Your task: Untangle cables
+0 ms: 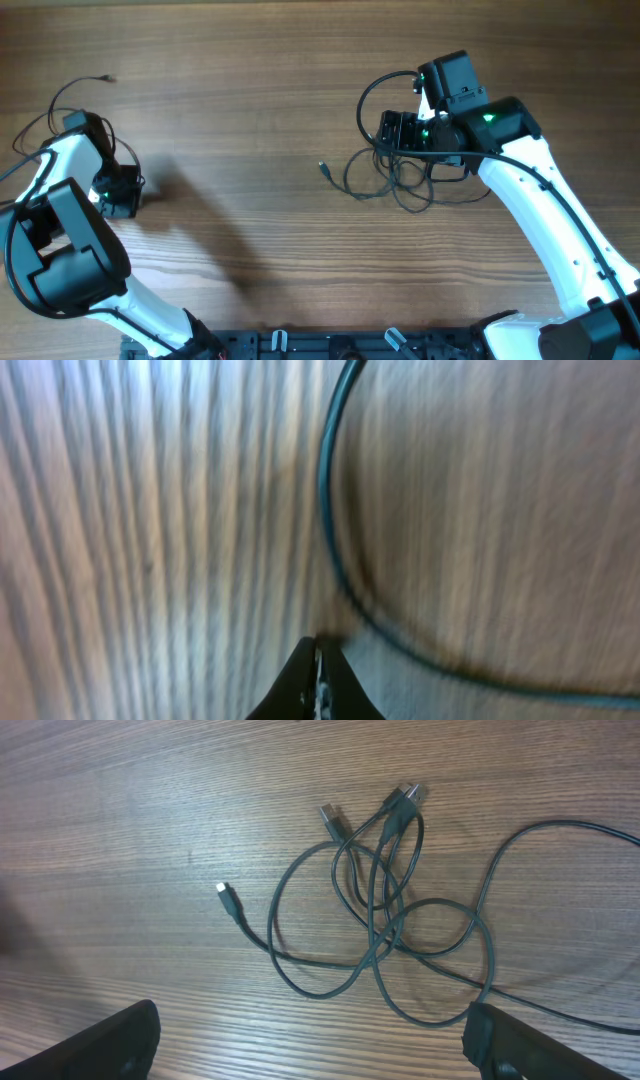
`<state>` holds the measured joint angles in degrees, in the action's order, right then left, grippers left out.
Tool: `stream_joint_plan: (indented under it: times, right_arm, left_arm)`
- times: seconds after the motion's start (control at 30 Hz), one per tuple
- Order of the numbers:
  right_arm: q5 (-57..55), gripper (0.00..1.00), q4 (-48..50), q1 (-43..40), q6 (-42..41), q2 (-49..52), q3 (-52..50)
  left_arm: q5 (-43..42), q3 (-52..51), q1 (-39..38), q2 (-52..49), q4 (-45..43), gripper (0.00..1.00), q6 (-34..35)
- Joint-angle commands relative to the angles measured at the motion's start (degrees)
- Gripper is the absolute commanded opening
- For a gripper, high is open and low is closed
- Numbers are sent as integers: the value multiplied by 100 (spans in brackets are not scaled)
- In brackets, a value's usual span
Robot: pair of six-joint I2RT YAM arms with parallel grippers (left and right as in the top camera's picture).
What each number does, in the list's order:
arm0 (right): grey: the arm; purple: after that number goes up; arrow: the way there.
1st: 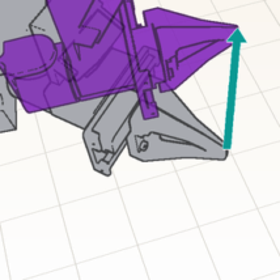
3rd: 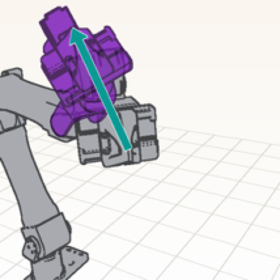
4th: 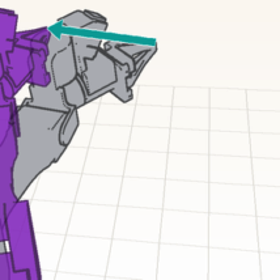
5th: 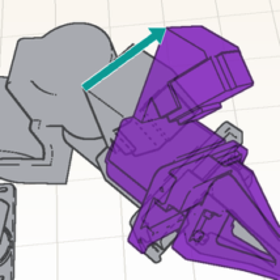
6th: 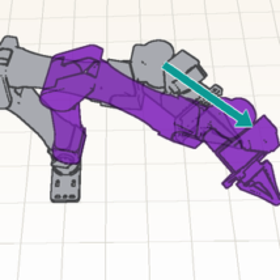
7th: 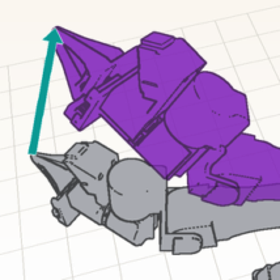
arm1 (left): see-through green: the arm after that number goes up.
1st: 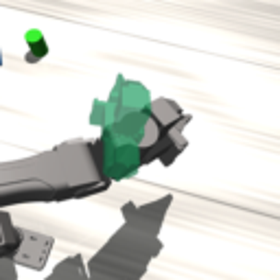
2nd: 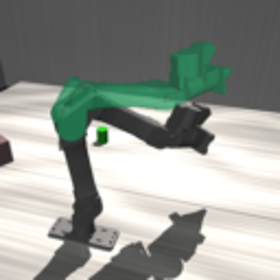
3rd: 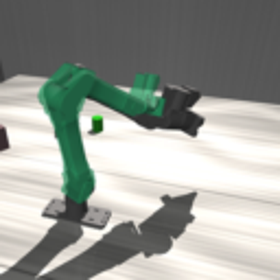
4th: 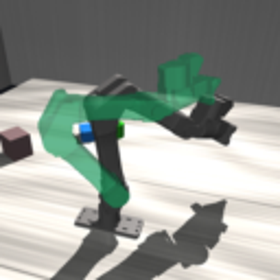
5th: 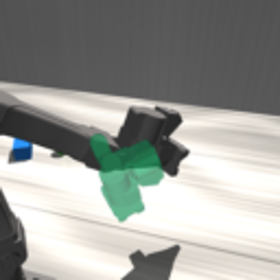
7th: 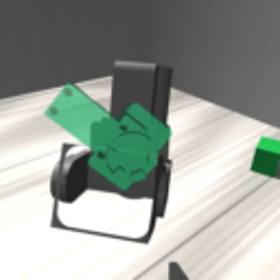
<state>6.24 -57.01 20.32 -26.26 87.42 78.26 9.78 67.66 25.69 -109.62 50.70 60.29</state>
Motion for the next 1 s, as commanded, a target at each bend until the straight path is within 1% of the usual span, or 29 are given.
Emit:
stream_joint_plan:
  times: [0.0, 0.17, 0.23, 0.37, 0.43, 0.5, 0.6, 0.67, 0.73, 0.8, 0.83, 0.87, 0.9, 0.93, 0.97]
  right_arm:
    - [-131, 100, -4, -24, 72, -63, 85]
    - [-129, 100, -11, -24, 61, -63, 85]
    - [-131, 100, -52, -24, 59, -63, 85]
    - [-129, 100, -70, -24, 33, -63, 85]
    - [-133, 100, -68, -24, -96, -63, 85]
    - [-129, 100, -68, -24, -94, -63, 85]
    - [-129, 100, -66, -24, -140, -63, 85]
    - [-109, 100, -39, -24, -136, -63, 85]
    - [-109, 100, -4, -24, -122, -63, 87]
    - [-109, 100, 28, -24, -79, -66, 90]
    - [-111, 100, 39, -26, -72, -70, 94]
    - [-111, 100, 61, -26, -74, -87, 101]
    - [-109, 100, 101, -26, -79, -125, 111]
    - [-111, 100, 144, -26, -79, -177, 140]
    - [-111, 100, 184, -33, -85, -232, 170]
  left_arm:
    - [402, -22, 114, -116, -205, 4, 20]
    - [424, -22, 203, -501, -863, 4, 15]
    - [466, -22, 334, -737, -1410, 4, 13]
    - [461, -22, 675, -835, -2402, 4, -7]
    - [417, -2, 835, -835, -2931, 4, -162]
    - [315, 13, 979, -835, -3495, 4, -474]
    - [315, 76, 1102, -835, -3958, 4, -726]
    - [317, 153, 1139, -835, -4105, 4, -979]
    - [398, 358, 1145, -835, -4009, 4, -1469]
    - [686, 647, 1145, -815, -3685, 6, -1749]
    - [826, 833, 1145, -796, -3442, 6, -1801]
    - [935, 1049, 1145, -763, -3156, 9, -1810]
    - [955, 1335, 1145, -706, -2780, 23, -1810]
    - [907, 1633, 1145, -629, -2378, 69, -1805]
    - [745, 1945, 1143, -535, -1989, 100, -1786]
